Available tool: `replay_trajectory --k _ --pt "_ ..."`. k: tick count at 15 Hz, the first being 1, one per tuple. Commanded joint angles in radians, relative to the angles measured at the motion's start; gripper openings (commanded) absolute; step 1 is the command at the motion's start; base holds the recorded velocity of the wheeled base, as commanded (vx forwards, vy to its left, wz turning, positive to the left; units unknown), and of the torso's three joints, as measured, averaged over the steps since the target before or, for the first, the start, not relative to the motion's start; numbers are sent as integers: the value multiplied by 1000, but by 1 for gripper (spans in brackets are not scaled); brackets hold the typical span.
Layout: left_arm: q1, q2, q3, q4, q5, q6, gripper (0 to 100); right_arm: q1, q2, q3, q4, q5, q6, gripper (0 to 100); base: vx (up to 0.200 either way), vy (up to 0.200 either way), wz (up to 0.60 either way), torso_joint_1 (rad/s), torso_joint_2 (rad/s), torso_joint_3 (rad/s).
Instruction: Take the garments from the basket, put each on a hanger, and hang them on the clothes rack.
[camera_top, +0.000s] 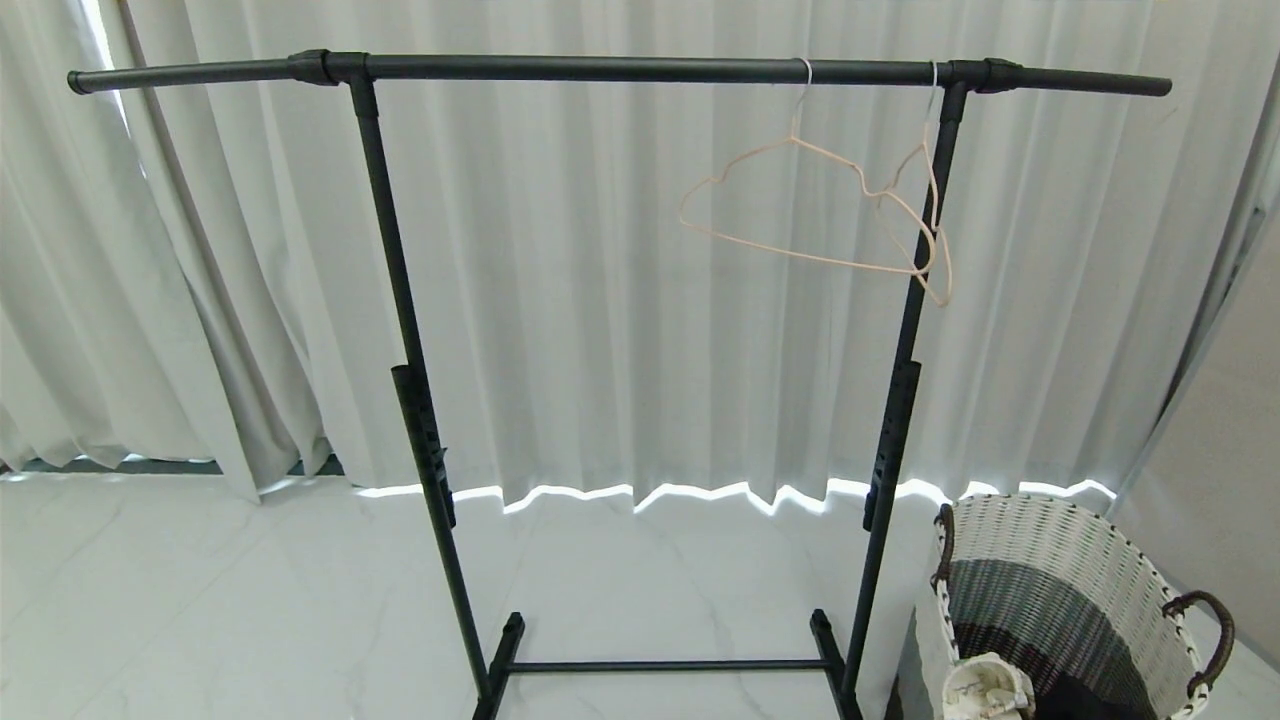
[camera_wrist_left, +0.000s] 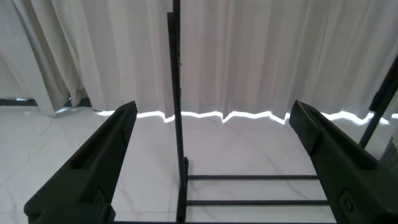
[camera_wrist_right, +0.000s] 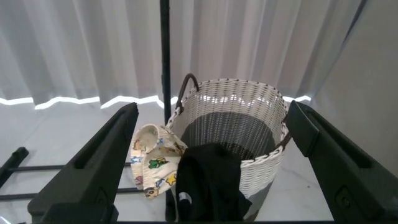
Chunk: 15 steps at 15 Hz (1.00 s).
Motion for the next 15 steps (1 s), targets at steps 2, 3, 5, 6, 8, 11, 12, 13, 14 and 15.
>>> replay_trajectory --k 2,3,5,6,8,11,12,13,14,15 --pt "0 0 0 0 0 2 100 -1 -4 0 -2 2 -20 100 0 0 0 0 0 0" --pt "0 0 0 0 0 3 100 -1 -4 0 -8 2 -36 100 0 0 0 0 0 0" --pt "0 0 0 0 0 8 100 48 156 -210 -9 99 -2 100 0 0 0 0 0 0" --pt "0 0 0 0 0 6 100 68 301 -319 -8 92 -16 100 0 0 0 0 0 0" --pt "0 0 0 0 0 8 100 60 578 -431 6 91 -171 100 0 0 0 0 0 0" --pt "0 0 0 0 0 8 100 -32 920 -456 -2 89 -482 100 0 0 0 0 0 0" --pt "0 0 0 0 0 14 100 -84 1065 -433 -3 91 -663 100 0 0 0 0 0 0" --pt "0 0 0 0 0 19 100 -99 1128 -405 -6 92 -737 100 0 0 0 0 0 0" --pt "0 0 0 0 0 11 100 -101 1183 -364 -23 92 -777 100 0 0 0 0 0 0" --pt "0 0 0 0 0 13 100 -99 1223 -319 -57 94 -797 100 0 0 0 0 0 0"
